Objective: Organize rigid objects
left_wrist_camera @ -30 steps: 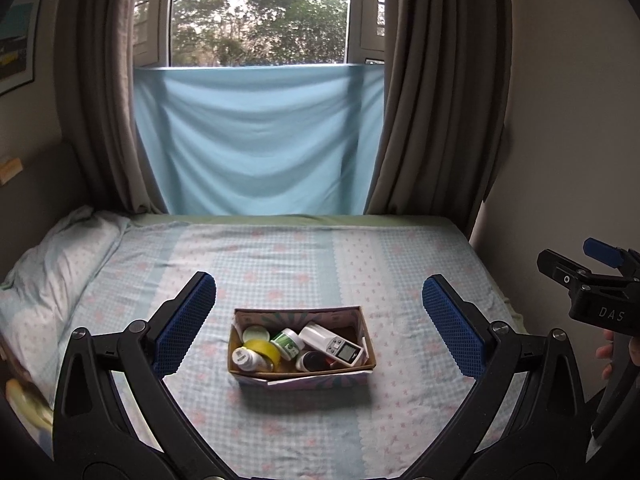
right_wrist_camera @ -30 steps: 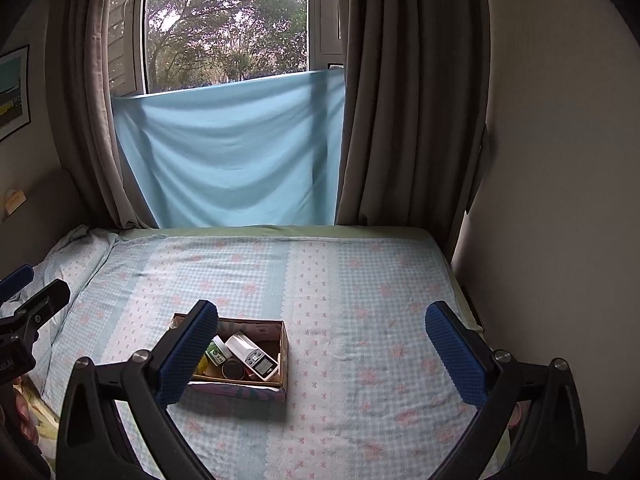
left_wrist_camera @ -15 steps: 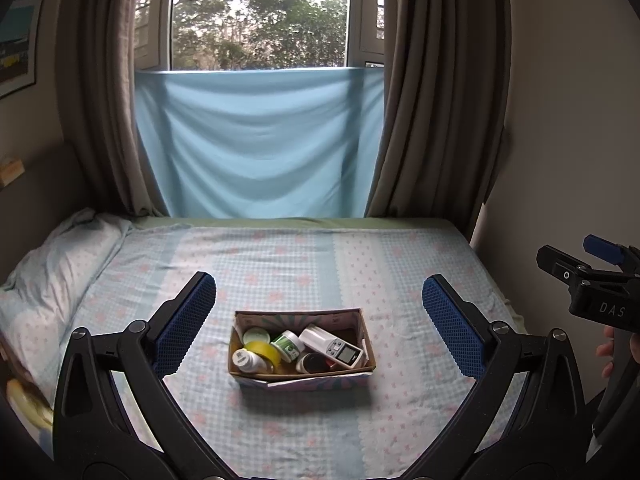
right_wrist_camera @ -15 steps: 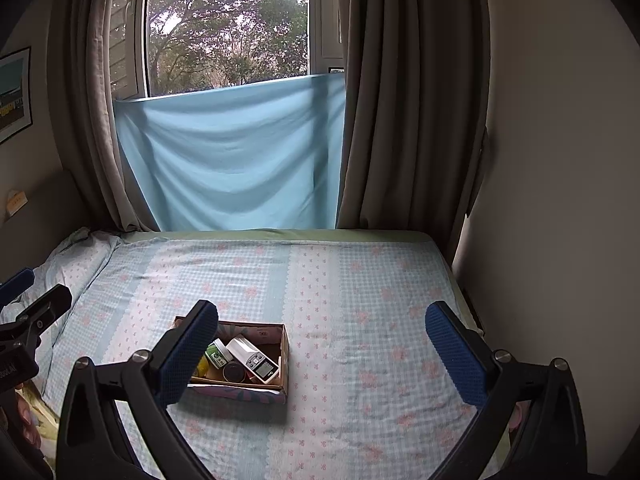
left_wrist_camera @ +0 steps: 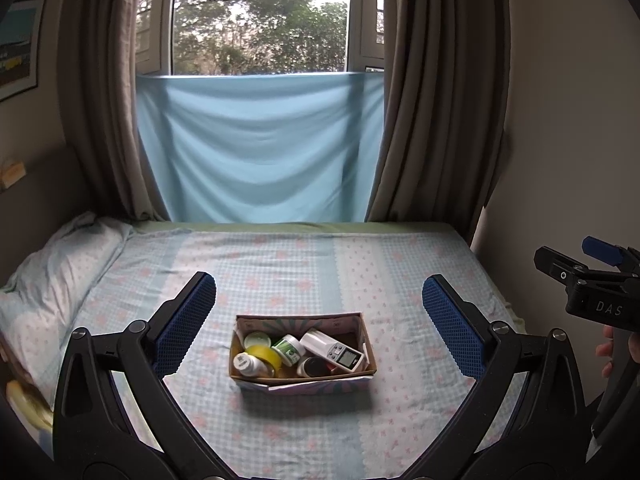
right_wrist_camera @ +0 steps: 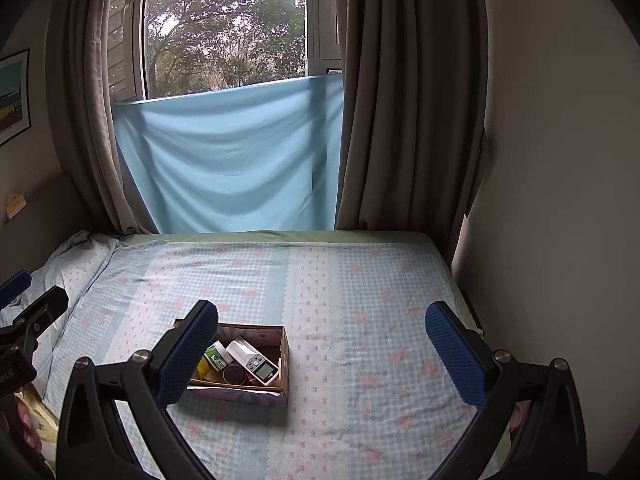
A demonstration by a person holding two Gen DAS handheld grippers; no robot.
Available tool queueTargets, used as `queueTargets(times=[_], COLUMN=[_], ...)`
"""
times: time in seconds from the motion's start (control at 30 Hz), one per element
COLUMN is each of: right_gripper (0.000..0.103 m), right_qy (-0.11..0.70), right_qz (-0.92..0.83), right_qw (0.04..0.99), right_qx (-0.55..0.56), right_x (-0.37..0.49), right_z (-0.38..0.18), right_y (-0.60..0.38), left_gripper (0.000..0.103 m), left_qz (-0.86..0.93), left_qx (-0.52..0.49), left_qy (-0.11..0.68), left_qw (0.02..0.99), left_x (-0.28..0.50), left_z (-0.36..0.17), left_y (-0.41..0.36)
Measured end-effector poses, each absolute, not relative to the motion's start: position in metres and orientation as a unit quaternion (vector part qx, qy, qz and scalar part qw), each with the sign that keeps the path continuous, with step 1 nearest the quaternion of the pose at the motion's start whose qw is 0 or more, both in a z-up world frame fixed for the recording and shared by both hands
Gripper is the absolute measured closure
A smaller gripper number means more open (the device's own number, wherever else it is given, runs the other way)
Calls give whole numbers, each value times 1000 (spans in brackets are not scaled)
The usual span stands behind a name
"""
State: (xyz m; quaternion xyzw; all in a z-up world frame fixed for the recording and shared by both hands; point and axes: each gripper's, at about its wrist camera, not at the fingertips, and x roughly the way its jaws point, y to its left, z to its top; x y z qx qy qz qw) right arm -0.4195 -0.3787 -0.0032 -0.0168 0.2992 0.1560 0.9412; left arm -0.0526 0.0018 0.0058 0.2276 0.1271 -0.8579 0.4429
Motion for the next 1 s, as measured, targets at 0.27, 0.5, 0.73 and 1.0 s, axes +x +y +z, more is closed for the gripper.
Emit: queueTargets(times=[0.27,0.5,0.73,1.0], right_gripper=[0,0,0,0], right_qy=[301,302,305,304], right_qz=[155,153,150,149], right_qw=[941,941,940,941], right_qx=[-17,-18,-17,-15], right_x=[-419,-418,-417,-415], right_z=[-3,-2,-4,-4], right_y=[-378,-374,-369,-367], left_gripper=[0,0,0,0], left_qz=[-856,-851,-856,-860], left_qx=[229,225,202,197], left_qy=[125,115,96,79], left_qw=[446,460,466,465], left_x=[-54,-55,-53,-55], left_z=[4,5,12,13], left_y=[1,2,9,12])
